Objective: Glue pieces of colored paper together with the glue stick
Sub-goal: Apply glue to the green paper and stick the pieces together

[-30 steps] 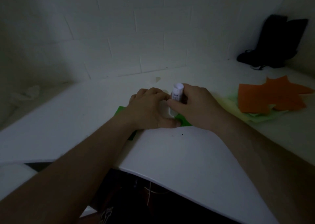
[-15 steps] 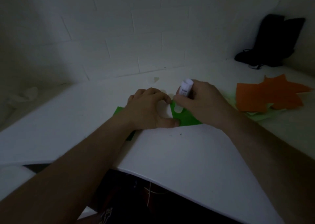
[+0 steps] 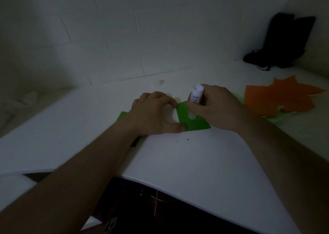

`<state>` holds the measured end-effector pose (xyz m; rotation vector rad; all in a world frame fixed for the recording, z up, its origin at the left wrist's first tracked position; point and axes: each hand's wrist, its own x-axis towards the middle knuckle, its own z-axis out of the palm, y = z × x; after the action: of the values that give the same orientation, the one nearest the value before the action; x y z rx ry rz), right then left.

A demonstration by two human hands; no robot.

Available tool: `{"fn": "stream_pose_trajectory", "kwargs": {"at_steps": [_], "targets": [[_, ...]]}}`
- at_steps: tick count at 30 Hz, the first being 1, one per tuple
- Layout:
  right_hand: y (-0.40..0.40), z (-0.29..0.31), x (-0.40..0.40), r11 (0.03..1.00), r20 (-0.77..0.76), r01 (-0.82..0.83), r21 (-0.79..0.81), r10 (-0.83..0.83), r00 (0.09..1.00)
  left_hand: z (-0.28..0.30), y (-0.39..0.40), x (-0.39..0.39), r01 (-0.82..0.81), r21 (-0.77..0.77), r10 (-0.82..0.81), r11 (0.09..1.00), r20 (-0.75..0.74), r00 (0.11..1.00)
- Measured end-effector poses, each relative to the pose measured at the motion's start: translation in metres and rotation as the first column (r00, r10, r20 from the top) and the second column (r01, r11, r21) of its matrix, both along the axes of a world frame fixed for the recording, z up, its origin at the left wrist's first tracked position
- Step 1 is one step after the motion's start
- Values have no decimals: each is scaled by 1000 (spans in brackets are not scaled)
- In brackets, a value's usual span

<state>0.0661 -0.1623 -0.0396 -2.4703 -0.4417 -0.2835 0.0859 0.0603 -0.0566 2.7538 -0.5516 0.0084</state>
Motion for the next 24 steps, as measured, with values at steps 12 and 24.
{"fn": "stream_pose_trajectory", "kwargs": {"at_steps": [12,24], "targets": [[-17,2,2,996,51,37,-76,-33,998,0,0,-1,7,-22,-7,1000,2,1000],[-19,7,-1,998,227,44,-48,-32,973,3,-2,-6,4,-11,-4,1000,-2,1000]]}}
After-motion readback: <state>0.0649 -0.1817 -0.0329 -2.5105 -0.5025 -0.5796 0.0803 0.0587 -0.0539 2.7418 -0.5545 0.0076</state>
